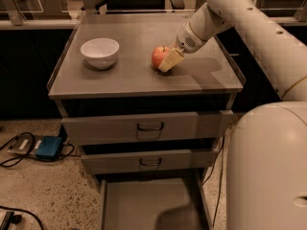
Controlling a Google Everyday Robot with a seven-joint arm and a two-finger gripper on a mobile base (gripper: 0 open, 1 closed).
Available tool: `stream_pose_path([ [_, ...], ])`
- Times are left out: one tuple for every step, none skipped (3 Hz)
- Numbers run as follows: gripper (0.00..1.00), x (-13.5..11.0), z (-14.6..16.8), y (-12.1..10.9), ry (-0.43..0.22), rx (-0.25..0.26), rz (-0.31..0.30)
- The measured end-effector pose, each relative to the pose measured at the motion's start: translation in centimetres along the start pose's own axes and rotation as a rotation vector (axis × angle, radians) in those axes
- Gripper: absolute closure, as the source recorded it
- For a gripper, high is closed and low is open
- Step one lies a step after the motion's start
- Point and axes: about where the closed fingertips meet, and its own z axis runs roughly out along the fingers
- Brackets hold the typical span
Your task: Place apple into bottom drawer
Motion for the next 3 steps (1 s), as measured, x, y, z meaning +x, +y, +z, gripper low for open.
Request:
stream_pose_path([
  [0.96,0.0,0.01,0.0,0.0,0.0,0.0],
  [1.0,0.0,0.01,0.0,0.0,0.0,0.0],
  [1.0,-0.16,-0.69,0.32,-0.008,-0.014,0.007],
])
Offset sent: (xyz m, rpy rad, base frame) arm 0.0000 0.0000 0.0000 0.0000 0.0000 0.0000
